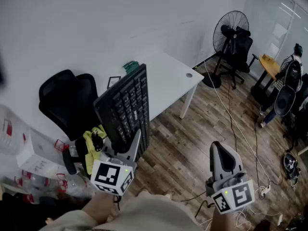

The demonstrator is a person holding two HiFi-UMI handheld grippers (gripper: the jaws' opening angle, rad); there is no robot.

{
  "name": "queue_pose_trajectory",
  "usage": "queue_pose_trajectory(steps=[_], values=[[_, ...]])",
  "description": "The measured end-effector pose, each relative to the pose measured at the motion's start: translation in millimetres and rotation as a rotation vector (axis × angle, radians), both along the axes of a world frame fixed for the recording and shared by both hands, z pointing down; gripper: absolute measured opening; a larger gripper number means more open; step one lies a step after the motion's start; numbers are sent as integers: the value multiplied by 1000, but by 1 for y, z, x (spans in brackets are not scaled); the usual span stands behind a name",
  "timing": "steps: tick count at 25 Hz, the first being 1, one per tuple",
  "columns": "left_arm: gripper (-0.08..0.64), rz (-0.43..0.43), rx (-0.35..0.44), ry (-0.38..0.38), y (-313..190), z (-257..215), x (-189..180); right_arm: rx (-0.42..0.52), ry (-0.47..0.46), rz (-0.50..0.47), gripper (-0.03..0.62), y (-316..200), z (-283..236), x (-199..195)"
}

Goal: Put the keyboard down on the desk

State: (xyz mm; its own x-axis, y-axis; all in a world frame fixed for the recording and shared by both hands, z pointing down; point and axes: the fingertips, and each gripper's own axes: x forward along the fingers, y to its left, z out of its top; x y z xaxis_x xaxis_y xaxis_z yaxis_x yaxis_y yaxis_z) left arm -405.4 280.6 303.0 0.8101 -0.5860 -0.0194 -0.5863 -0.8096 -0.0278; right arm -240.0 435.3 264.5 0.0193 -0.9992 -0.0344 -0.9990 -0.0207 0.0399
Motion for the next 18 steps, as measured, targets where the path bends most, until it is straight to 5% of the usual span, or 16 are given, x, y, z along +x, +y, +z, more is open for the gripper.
queue_pose_trajectory(steps=[12,18], values=[[96,13,-20,-16,0,6,0,-35,26,40,25,-4,7,3],[97,5,-4,-57,49,9,70,-43,32,36,25,40,30,67]])
